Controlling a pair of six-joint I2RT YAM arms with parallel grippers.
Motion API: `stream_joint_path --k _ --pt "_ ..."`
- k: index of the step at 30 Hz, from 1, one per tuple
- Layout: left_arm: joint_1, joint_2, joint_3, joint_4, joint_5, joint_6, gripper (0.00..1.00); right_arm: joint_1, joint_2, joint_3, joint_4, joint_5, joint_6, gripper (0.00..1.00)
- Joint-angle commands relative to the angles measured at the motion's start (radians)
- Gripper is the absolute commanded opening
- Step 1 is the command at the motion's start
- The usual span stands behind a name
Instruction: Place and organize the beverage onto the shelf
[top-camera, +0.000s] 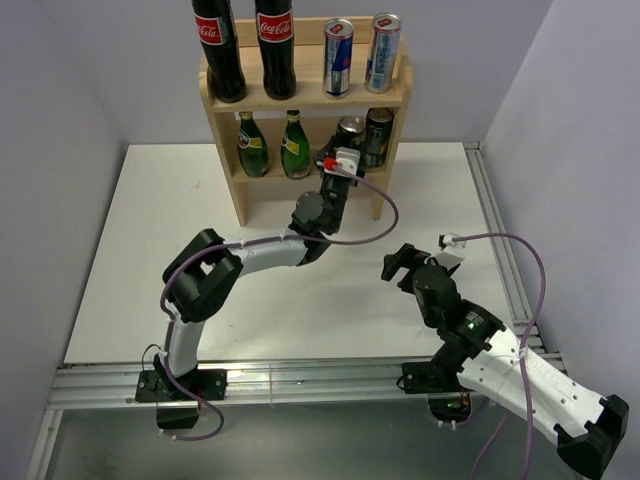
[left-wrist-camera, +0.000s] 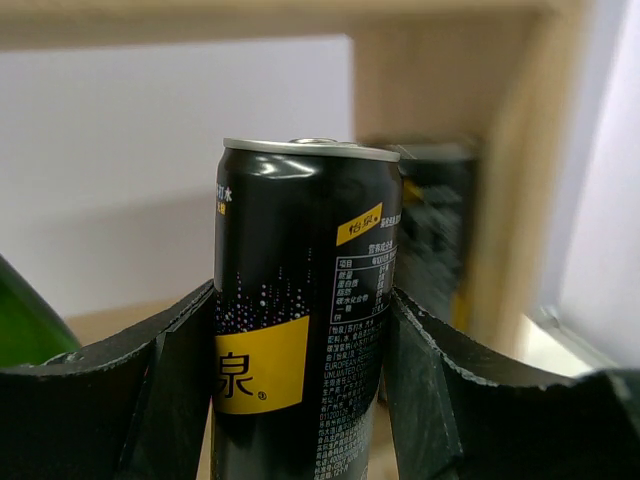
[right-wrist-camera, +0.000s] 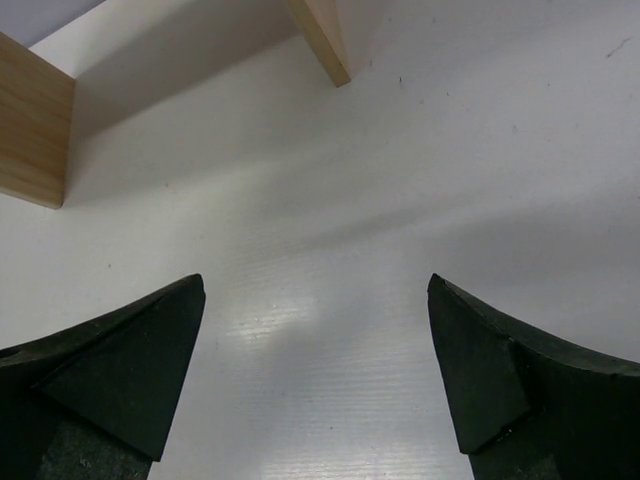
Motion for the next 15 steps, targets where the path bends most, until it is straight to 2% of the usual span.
stream_joint_path --k 1,15 --pt "0.033 -0.012 0.105 0.495 0.059 -0.031 0.00 -0.001 0.025 -0.013 0.048 0.017 -0.016 0.99" --pt "0.085 0.075 0.190 0.474 0.072 -0.133 0.00 -0.003 0.072 -0.014 0.072 0.023 -0.026 1.00"
